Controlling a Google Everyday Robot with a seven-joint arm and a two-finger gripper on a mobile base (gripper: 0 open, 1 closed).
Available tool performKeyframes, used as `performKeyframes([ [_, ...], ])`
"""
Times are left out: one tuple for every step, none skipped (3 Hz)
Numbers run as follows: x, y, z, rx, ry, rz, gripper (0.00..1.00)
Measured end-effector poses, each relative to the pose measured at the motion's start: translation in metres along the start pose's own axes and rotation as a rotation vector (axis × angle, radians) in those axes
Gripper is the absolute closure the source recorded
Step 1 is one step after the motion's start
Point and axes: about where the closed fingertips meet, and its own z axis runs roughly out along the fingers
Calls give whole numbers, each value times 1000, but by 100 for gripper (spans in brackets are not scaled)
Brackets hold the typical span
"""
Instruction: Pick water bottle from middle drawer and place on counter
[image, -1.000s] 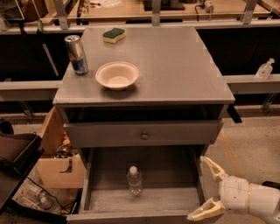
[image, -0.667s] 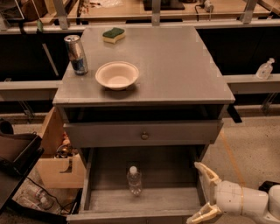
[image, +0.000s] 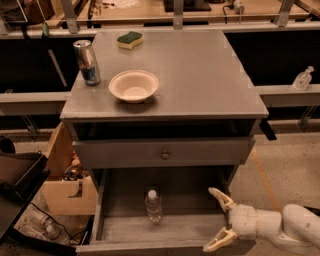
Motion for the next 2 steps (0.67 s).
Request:
performKeyframes([
  [17, -16, 27, 10, 75, 11, 0],
  [40, -51, 80, 28, 58, 23, 0],
])
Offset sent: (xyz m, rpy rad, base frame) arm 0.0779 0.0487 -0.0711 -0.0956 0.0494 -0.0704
